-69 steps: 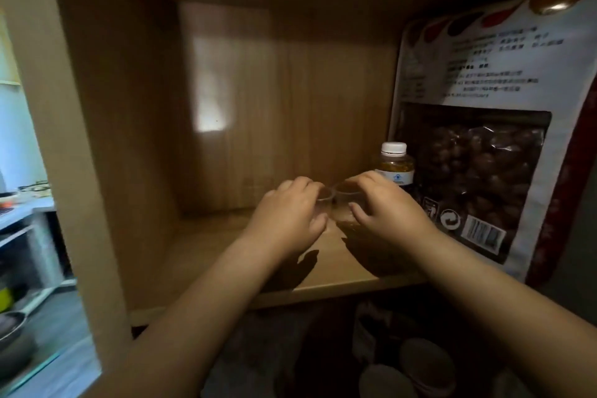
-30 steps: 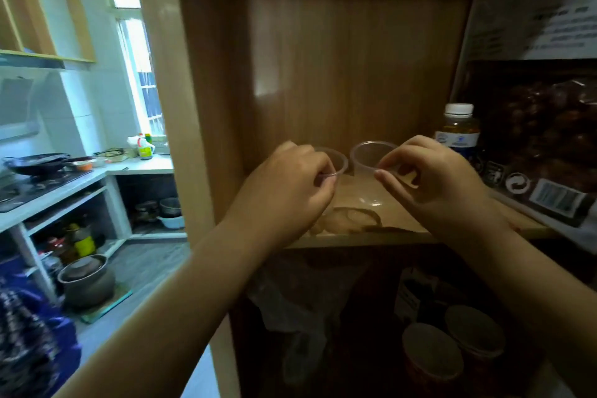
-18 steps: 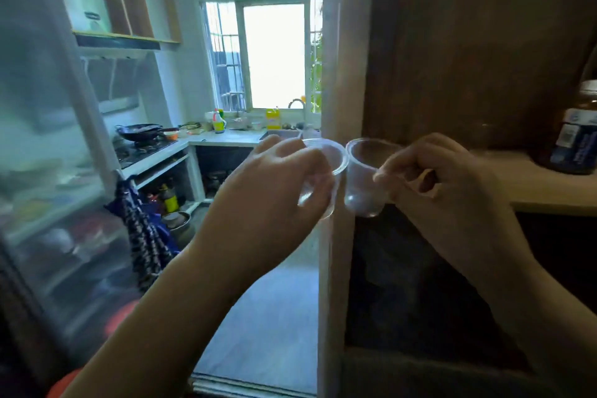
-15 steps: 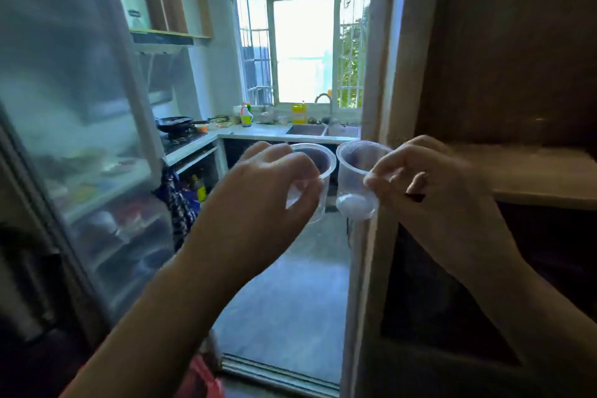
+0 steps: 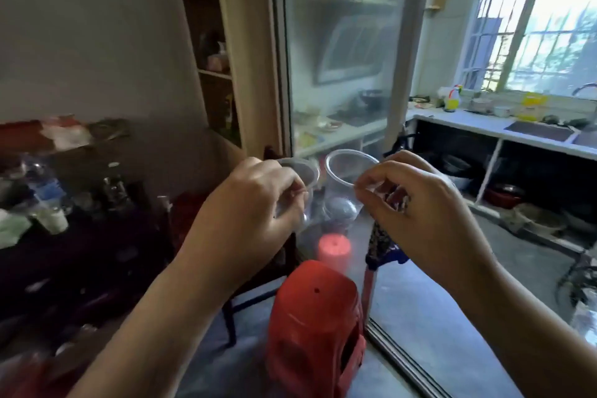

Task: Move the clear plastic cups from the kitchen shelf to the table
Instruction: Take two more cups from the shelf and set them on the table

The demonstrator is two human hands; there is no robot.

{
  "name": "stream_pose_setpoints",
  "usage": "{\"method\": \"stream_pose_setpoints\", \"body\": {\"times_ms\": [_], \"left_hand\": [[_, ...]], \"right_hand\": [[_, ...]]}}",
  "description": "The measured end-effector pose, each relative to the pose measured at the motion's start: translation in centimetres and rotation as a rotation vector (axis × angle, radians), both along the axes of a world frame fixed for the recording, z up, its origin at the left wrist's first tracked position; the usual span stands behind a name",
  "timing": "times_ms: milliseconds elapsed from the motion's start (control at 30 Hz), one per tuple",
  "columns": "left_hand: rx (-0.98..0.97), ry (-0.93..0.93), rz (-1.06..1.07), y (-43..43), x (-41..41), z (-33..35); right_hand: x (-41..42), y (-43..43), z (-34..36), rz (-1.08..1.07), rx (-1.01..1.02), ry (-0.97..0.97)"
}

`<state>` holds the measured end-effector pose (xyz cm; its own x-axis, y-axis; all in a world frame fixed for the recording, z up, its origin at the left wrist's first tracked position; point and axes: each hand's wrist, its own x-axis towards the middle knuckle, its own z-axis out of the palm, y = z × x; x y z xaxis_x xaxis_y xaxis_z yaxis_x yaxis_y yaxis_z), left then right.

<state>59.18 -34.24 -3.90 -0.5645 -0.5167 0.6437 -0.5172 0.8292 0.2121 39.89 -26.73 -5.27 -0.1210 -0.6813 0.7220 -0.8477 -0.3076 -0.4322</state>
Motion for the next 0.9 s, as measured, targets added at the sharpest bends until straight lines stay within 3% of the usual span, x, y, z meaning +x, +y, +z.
{"method": "stream_pose_setpoints", "body": {"times_ms": [233,500,900], "left_hand": [[0.064,0.022,0.356,-3.6,12.0,-2.5],[0.13,-0.015,0.603,-11.3,21.2,-6.7],[0.13,-0.141,0.721,-29.0,26.7,-8.1]], "right_hand": [[10.6,-9.6,-1.9,0.304,0.074,0.031],[19.4,-21.6,-5.6,0.516,0.164,0.052],[24.5,-41.2,-8.0,0.604,0.286,0.041]]}}
